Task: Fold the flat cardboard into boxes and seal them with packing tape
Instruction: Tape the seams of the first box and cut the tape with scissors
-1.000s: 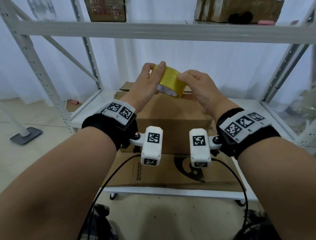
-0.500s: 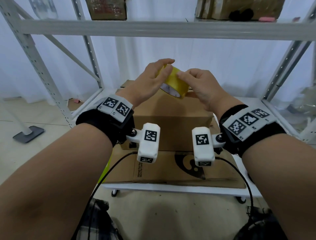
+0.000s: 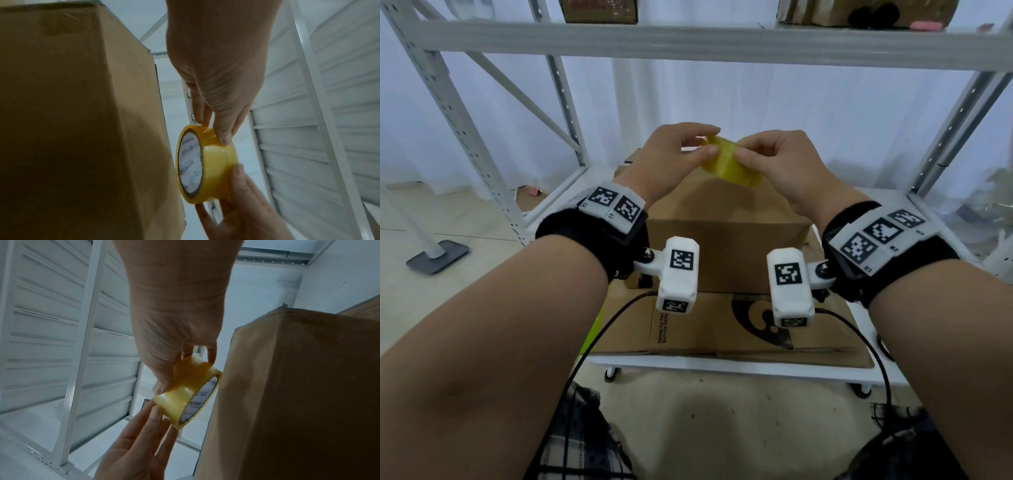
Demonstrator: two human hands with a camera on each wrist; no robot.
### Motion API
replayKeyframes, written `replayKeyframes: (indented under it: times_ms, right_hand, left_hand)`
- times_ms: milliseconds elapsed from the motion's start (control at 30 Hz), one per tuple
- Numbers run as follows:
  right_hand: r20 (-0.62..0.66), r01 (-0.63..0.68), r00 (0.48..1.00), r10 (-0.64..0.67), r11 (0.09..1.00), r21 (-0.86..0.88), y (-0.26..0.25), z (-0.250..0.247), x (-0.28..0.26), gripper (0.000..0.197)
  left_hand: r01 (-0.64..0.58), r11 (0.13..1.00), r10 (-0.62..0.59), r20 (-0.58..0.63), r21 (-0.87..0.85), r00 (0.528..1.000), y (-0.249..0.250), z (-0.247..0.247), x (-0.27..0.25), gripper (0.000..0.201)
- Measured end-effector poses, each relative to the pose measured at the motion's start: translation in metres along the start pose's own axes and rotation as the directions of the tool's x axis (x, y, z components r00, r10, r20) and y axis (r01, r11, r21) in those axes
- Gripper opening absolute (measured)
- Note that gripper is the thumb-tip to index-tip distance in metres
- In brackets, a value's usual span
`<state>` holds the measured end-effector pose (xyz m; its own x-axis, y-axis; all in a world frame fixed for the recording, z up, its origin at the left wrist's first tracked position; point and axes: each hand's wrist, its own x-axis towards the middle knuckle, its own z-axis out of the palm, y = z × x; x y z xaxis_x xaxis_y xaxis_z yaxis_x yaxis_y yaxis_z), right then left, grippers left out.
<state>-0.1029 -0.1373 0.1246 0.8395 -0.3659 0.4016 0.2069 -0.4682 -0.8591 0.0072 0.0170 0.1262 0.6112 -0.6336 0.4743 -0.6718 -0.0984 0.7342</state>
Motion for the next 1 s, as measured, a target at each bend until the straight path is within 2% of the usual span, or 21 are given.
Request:
replayKeyframes:
  times_ms: [100, 267, 433, 633, 800, 867, 933, 1000]
  right_hand:
    - [0.02, 0.044, 0.999, -0.042, 0.997, -0.065, -0.003, 0.001, 0.002, 0.008]
    - [0.11, 0.067, 0.993, -0.049, 0.984, -0.166, -0.002, 0.0, 0.0, 0.011]
    - [0.132, 0.084, 0.99, -0.058, 0.975, -0.204, -0.003, 0.001, 0.0, 0.01]
    - [0.146, 0.094, 0.987, -0.064, 0.974, -0.208, -0.006, 0.004, -0.002, 0.011]
    - [0.187, 0.118, 0.979, -0.076, 0.967, -0.224, -0.012, 0.009, -0.001, 0.018]
    - [0.171, 0.144, 0.98, -0.105, 0.962, -0.232, -0.014, 0.012, 0.001, 0.016]
    - [0.13, 0.15, 0.984, -0.125, 0.967, -0.206, -0.014, 0.01, 0.001, 0.013]
    - [0.096, 0.131, 0.988, -0.117, 0.979, -0.159, -0.01, 0.005, 0.001, 0.011]
  left_hand:
    - [-0.022, 0.994, 0.012, 0.091, 0.105, 0.996, 0.009, 0.004, -0.001, 0.031]
    - [0.107, 0.993, -0.096, 0.19, -0.05, 0.977, 0.006, -0.007, -0.005, 0.014]
    - [0.082, 0.996, -0.074, 0.233, -0.024, 0.97, 0.005, -0.013, -0.008, 0.023]
    - [0.048, 0.996, -0.06, 0.159, 0.076, 0.986, 0.006, -0.01, -0.007, 0.018]
    - [0.069, 0.987, -0.082, 0.085, 0.144, 0.993, -0.004, -0.007, -0.006, 0.028]
    - [0.092, 0.992, -0.1, 0.098, 0.086, 0.99, -0.005, -0.006, -0.009, 0.027]
    - [0.14, 0.989, -0.135, 0.104, -0.044, 0.985, 0.003, -0.006, -0.011, 0.028]
    - [0.15, 0.983, -0.137, 0.117, -0.103, 0.984, 0.01, -0.007, -0.01, 0.022]
